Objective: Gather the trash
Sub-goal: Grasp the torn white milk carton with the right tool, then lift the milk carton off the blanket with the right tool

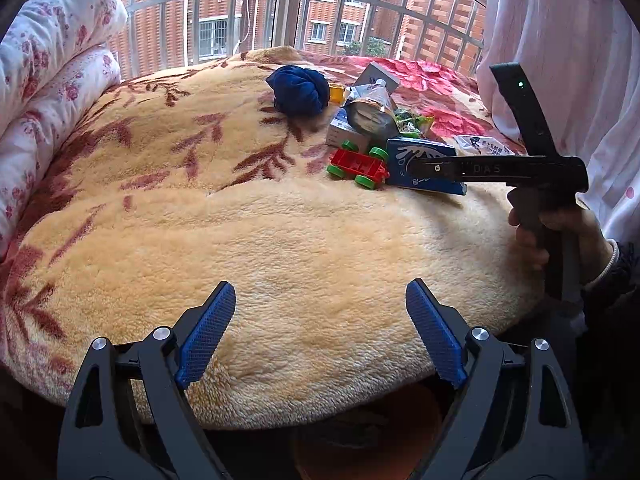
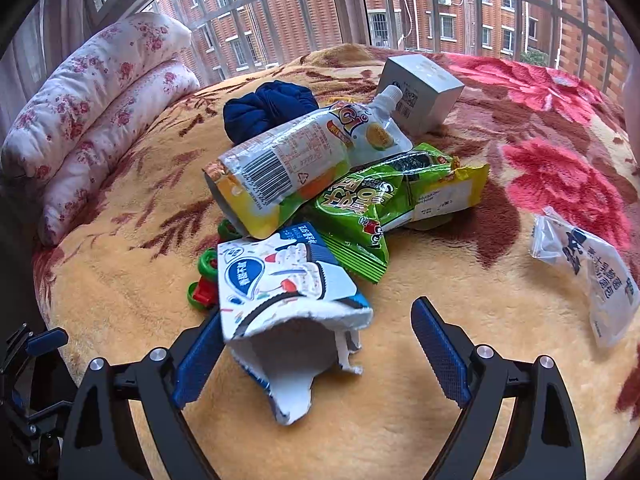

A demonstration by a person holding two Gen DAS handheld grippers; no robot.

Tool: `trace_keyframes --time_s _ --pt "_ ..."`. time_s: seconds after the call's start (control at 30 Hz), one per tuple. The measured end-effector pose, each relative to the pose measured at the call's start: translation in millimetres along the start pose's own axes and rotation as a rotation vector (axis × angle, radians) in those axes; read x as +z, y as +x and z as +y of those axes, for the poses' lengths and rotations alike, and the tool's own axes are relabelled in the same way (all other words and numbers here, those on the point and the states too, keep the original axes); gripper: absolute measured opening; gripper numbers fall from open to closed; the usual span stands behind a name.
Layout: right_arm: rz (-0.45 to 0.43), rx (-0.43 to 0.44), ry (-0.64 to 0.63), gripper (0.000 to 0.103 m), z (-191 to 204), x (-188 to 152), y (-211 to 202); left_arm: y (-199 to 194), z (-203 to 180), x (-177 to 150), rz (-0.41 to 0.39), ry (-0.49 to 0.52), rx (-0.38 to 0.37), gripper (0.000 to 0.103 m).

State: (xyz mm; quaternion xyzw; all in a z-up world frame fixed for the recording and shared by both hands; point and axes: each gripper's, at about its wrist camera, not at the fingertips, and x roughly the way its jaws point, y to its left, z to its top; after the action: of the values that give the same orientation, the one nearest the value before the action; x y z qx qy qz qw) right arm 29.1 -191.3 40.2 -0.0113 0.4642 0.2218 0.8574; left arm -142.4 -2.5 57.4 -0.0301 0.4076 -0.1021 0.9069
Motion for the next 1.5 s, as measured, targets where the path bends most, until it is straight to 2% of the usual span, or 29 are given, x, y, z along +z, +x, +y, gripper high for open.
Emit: trace_keyframes --time_s 0.13,0.2,0.27,0.33,0.4,0.57,0.87,1.17,1.5 --pt "0.037 0.046 0.011 0.088 -0.5 10.5 19.1 3.6 4.8 5.7 0.002 -0.003 0.007 0.085" --pt "0.047 0.060 0.020 0.082 0.2 14.8 25.2 4.9 5.3 7.8 0.004 -0.003 0.010 0.085" --pt "0.058 0.079 0.026 0.068 1.9 18.5 30.2 6.7 4.9 10.1 0.005 0.000 0.014 0.085" --pt "0.058 0.073 0.023 0.059 5.0 20.0 33.0 8.3 2.7 12.6 0.007 0.008 0.025 0.085" --pt "0.049 0.066 0.017 0.058 7.6 19.2 31.7 10.3 -0.2 15.8 0.013 0.018 0.030 0.085" --pt "0.025 0.065 0.019 0.057 6.1 12.9 24.5 17.2 -8.1 22.5 0.019 0.045 0.050 0.085" --pt "-0.015 0.102 0.060 0.056 -8.2 -6.6 3.4 30.0 -17.8 21.3 0.047 0.055 0.038 0.085" --pt "-0.018 0.137 0.113 0.058 -24.0 -19.9 -4.1 36.8 -27.4 20.9 0.060 0.059 0.017 0.085" --pt "-0.032 0.047 0.059 0.062 -17.6 -28.1 -12.8 36.2 -28.8 22.0 0.055 0.067 0.022 0.085"
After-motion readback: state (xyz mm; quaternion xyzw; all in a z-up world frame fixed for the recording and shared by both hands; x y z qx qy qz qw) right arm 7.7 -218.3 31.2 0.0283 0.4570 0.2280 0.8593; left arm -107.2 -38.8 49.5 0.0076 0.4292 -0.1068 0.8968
